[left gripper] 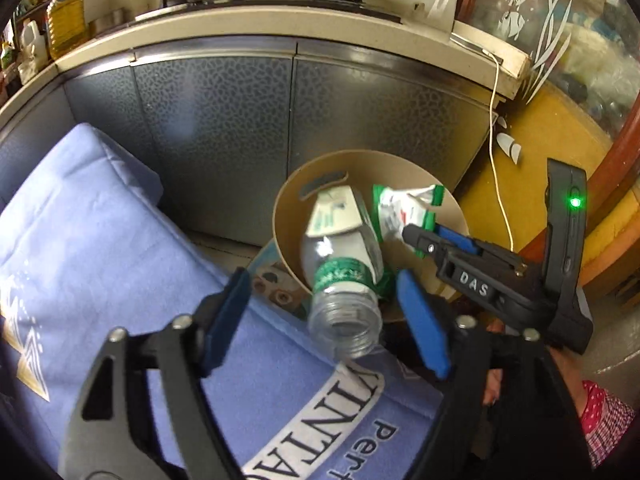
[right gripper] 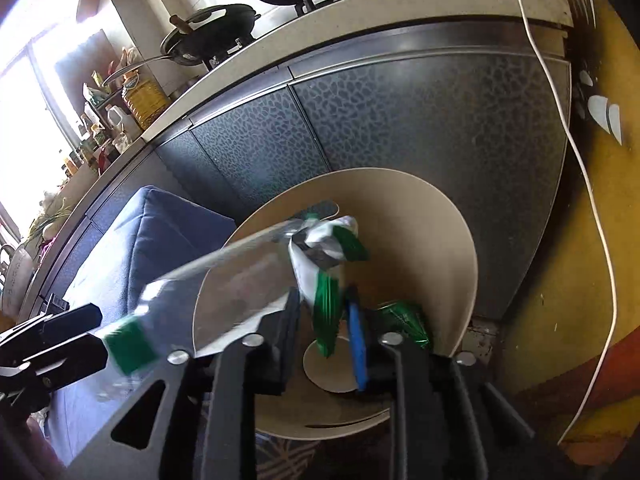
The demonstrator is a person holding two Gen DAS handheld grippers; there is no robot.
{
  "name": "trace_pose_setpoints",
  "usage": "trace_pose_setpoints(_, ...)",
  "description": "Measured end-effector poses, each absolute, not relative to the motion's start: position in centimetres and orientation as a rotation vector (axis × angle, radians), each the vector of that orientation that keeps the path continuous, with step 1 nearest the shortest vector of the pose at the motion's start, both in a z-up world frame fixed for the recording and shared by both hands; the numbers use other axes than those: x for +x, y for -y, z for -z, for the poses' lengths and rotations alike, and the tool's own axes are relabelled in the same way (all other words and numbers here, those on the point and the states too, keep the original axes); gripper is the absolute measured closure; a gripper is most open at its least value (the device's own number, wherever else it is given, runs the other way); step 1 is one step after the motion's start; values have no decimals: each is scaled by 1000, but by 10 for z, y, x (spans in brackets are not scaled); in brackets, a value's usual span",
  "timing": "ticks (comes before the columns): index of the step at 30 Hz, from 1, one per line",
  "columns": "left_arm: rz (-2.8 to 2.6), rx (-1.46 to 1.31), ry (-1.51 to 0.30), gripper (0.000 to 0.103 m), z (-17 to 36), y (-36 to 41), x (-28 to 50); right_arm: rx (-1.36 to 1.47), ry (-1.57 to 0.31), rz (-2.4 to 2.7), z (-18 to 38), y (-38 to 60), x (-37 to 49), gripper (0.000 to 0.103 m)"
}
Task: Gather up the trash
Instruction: 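Withdraw both open tools from the bin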
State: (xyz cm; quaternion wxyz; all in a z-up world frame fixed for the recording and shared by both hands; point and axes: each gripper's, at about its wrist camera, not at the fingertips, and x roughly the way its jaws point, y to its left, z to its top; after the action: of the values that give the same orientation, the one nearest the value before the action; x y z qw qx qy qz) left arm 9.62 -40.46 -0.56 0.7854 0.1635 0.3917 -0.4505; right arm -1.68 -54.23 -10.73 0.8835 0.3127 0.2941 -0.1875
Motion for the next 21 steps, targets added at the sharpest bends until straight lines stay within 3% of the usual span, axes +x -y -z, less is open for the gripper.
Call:
trace_pose_setpoints(2,966,349,-807,24,-2,405,94,659,-558,421,105,541,-25,26)
trace_pose_setpoints(10,887,239,-705,24,-24,335,80,656,-379,453,68,518,-47,26)
trace_pose_setpoints(21,600,150,-632,24,-18,212,68,633,-398,237,44,413,-36,26)
